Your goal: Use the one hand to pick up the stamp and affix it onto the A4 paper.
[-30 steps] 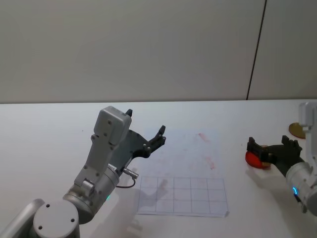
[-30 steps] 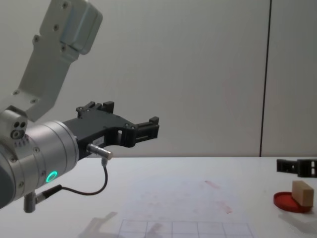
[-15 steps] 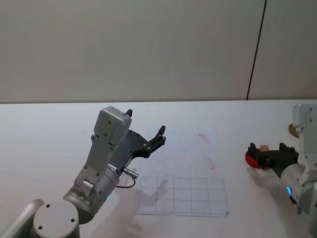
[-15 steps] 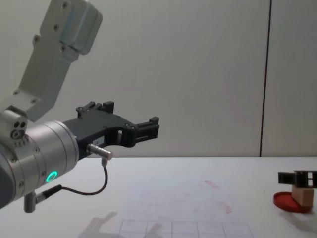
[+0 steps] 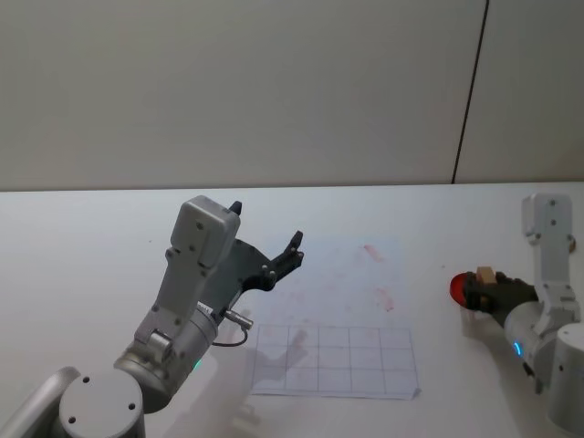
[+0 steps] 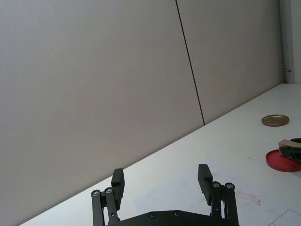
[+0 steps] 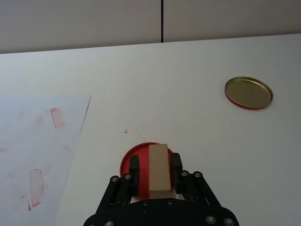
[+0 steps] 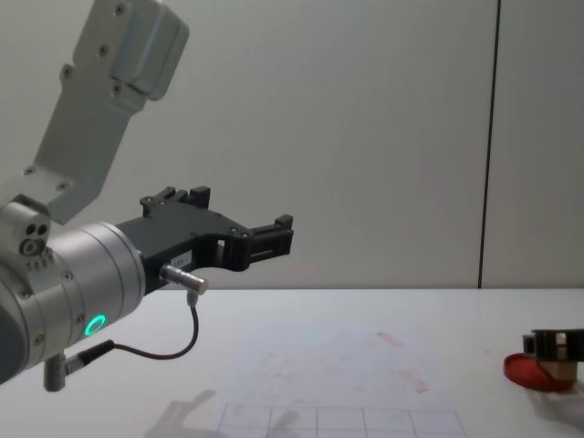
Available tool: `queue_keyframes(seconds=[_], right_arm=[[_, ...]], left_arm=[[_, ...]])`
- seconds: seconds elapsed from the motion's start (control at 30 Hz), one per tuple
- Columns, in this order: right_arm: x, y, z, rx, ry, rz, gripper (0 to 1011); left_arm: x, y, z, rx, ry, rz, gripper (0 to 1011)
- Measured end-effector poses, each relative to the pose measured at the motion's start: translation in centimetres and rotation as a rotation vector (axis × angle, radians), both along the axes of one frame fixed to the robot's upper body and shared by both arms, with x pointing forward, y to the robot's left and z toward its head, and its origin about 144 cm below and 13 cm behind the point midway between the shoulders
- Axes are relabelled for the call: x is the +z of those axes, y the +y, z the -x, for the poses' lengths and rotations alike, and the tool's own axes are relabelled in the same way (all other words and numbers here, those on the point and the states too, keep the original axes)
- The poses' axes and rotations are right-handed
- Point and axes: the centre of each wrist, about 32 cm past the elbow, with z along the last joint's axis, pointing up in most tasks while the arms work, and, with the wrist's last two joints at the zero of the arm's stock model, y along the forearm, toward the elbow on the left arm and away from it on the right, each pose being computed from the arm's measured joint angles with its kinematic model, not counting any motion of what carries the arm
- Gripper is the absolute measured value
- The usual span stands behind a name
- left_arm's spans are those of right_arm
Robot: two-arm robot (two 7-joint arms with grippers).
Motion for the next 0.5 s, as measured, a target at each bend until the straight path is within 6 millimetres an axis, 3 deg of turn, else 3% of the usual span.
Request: queue_keyframes(seconds=[0.23, 0.5], right_arm=[[0.05, 0.36, -0.3, 0.001, 0.001, 0.011, 235], [0.43, 0.59, -0.35, 0.001, -0.021, 0.033, 219]], left_arm=[[0.0, 0.0, 0.0, 0.0, 0.0, 0.0, 993], [0.0, 0.0, 0.0, 0.0, 0.0, 0.0, 993]])
